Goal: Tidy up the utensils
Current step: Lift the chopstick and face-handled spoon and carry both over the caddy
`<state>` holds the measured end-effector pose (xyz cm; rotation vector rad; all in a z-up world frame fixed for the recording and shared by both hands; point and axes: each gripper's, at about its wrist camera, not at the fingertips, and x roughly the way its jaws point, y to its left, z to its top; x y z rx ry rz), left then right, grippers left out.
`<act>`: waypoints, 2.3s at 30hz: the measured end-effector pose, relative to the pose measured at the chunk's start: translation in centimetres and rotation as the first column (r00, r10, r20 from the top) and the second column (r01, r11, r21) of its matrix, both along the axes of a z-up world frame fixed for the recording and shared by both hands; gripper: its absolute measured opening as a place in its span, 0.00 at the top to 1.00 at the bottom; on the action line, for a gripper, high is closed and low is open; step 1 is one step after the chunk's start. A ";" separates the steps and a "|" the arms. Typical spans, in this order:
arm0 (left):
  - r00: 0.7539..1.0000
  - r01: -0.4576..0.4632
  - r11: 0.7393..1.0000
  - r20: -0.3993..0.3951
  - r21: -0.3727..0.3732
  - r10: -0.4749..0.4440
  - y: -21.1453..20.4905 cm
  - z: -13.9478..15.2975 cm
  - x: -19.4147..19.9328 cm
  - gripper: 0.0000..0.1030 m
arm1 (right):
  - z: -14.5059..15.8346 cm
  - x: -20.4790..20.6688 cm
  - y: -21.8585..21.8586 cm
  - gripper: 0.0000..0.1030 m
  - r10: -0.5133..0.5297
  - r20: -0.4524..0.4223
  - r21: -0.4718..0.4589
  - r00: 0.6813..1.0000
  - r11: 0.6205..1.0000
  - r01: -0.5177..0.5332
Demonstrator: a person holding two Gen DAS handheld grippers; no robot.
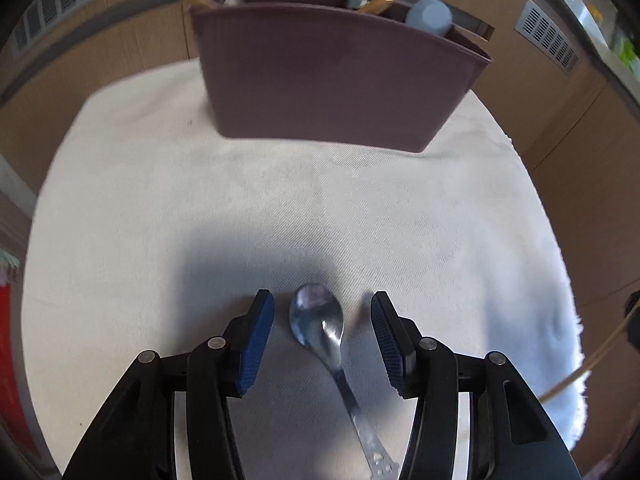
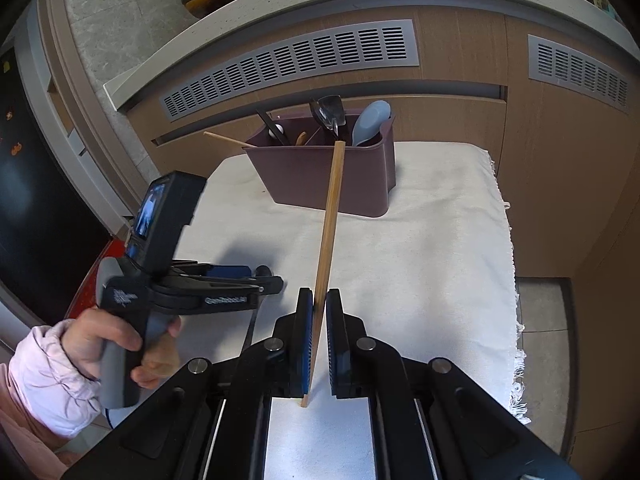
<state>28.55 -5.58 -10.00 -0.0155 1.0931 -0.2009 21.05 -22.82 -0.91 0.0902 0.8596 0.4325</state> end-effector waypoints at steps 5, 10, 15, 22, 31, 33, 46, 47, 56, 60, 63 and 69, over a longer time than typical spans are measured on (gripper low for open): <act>0.989 0.001 0.998 0.147 0.064 -0.010 -0.5 -0.3 -2.4 0.72 | -0.1 0.1 -0.2 0.94 -0.007 -0.003 0.016 1.000 1.000 0.007; 0.973 0.029 0.999 0.231 -0.017 -0.024 1.2 2.8 -5.3 0.72 | 0.5 -0.2 -0.2 0.94 -0.013 0.007 0.019 1.000 1.000 0.013; 0.944 0.044 0.995 0.331 -0.085 -0.013 3.9 7.0 -8.4 0.72 | 1.9 -1.0 0.4 0.94 0.000 0.060 0.011 0.998 1.000 0.000; 0.931 0.041 0.993 0.366 -0.108 0.001 5.0 9.6 -9.1 0.72 | 0.9 0.2 0.7 0.93 -0.029 0.032 -0.082 0.999 0.996 0.032; 0.931 0.034 0.991 0.366 -0.127 0.015 6.5 9.1 -8.8 0.72 | -6.2 6.2 0.0 0.81 -0.150 -0.168 -0.114 0.974 0.985 0.132; 0.932 0.039 0.991 0.363 -0.131 0.011 6.7 9.1 -8.7 0.72 | -7.3 7.9 0.7 0.80 -0.186 -0.183 -0.127 0.965 0.978 0.165; 0.935 0.025 0.988 0.353 -0.149 0.030 7.3 9.3 -8.7 0.72 | -6.2 7.1 1.5 0.95 -0.168 -0.128 -0.108 0.977 0.982 0.155; 0.935 0.026 0.989 0.353 -0.147 0.028 7.2 9.3 -8.7 0.72 | -5.3 6.4 1.4 0.95 -0.162 -0.110 -0.089 0.981 0.984 0.152; 0.918 0.051 0.989 0.395 -0.140 0.008 6.4 11.5 -9.2 0.72 | 1.2 2.3 2.1 0.95 -0.078 0.039 0.010 0.996 0.997 0.077; 0.898 0.079 0.985 0.440 -0.152 -0.004 6.4 14.2 -9.0 0.72 | 3.4 1.7 2.3 0.95 -0.064 0.092 0.045 0.994 0.997 0.060; 0.872 0.100 0.984 0.490 -0.147 -0.016 6.4 16.6 -8.7 0.72 | 5.6 1.5 2.4 0.95 -0.059 0.153 0.059 0.986 0.997 0.051; 0.803 0.128 0.986 0.595 -0.109 -0.038 6.2 22.4 -6.6 0.72 | 11.3 2.3 2.7 0.95 -0.044 0.309 0.013 0.950 0.999 0.043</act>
